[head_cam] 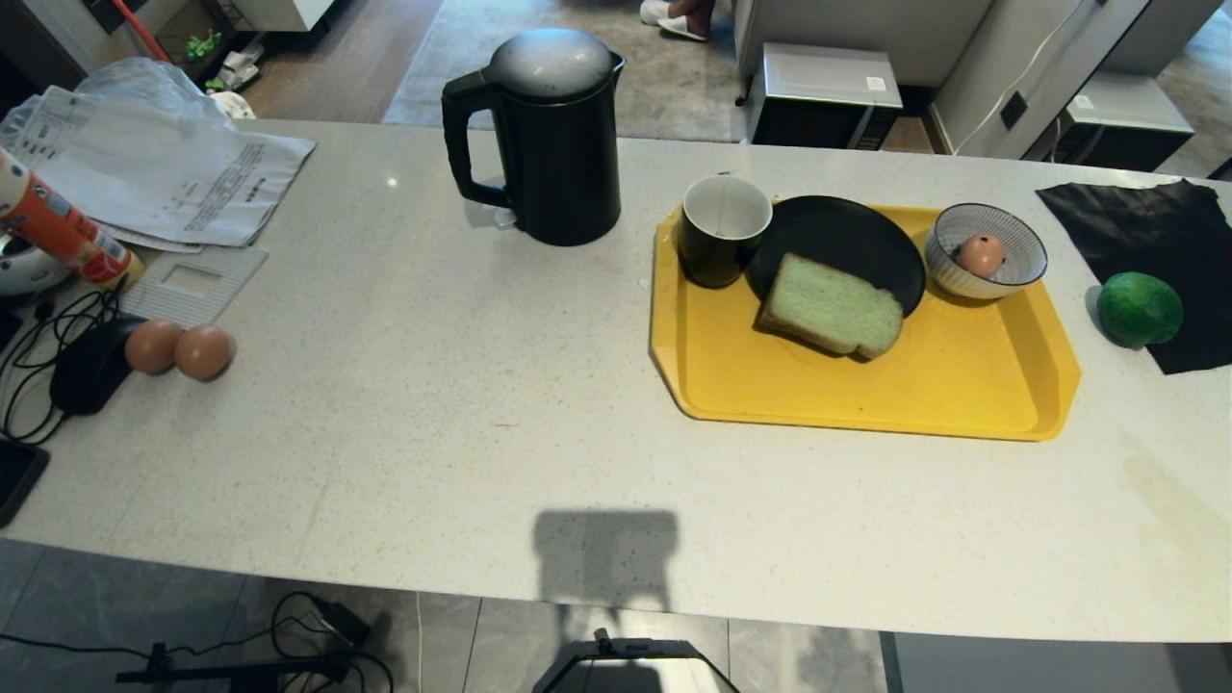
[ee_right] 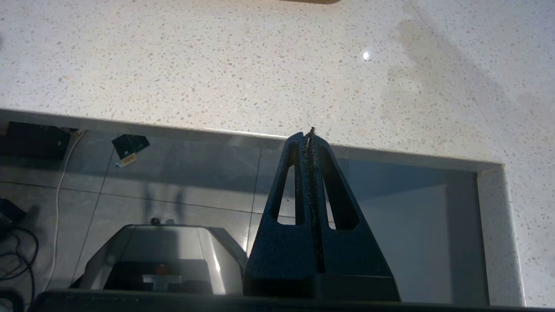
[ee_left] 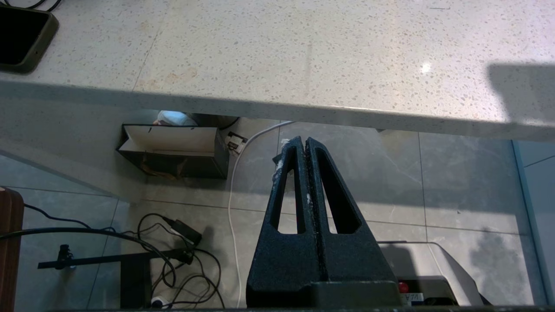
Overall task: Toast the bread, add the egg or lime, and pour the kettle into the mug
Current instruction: Pick up the bread slice
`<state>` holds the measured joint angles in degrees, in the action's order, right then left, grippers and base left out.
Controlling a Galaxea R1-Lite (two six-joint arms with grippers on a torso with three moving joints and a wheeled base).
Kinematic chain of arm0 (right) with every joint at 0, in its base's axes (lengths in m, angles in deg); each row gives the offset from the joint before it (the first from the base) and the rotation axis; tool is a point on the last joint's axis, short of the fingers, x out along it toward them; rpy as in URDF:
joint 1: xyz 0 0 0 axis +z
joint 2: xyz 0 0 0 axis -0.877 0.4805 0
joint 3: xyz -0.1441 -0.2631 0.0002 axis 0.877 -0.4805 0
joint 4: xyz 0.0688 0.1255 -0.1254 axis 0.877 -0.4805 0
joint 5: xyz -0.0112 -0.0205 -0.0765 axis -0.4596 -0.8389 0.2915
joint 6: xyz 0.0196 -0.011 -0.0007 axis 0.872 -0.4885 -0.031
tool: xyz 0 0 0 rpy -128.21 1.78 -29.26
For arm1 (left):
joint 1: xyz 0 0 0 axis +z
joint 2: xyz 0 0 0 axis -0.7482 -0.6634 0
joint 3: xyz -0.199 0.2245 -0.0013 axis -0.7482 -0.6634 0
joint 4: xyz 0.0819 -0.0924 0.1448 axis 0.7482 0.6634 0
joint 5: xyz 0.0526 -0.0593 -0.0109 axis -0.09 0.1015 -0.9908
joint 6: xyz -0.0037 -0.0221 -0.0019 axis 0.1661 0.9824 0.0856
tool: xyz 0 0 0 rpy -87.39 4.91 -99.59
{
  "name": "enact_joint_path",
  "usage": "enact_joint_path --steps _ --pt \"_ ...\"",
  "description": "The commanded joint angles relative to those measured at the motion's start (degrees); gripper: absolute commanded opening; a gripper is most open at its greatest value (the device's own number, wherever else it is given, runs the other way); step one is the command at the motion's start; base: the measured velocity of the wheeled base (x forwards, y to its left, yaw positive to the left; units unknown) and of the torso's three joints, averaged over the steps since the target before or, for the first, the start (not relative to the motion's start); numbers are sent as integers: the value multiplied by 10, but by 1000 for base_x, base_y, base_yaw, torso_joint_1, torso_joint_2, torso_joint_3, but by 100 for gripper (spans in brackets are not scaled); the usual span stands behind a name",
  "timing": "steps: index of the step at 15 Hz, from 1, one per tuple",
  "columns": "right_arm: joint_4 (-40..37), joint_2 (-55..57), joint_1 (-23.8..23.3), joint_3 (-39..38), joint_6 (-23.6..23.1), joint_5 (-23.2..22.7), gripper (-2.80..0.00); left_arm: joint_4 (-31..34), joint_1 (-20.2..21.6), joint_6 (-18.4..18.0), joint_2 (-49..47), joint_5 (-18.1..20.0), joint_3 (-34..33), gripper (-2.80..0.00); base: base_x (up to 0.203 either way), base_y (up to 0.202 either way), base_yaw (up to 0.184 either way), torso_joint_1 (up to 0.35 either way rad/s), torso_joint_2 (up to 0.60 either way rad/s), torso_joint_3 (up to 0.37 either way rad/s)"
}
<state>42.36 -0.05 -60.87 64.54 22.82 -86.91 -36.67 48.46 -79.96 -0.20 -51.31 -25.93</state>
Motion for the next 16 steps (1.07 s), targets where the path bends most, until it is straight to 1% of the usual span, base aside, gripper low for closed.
enact_joint_path --steps 1,16 --pt "0 0 0 -1 0 0 -280 0 0 0 0 0 -10 -280 0 0 0 0 0 0" --pt "0 0 0 -1 0 0 -280 0 0 0 0 0 -10 -280 0 0 0 0 0 0"
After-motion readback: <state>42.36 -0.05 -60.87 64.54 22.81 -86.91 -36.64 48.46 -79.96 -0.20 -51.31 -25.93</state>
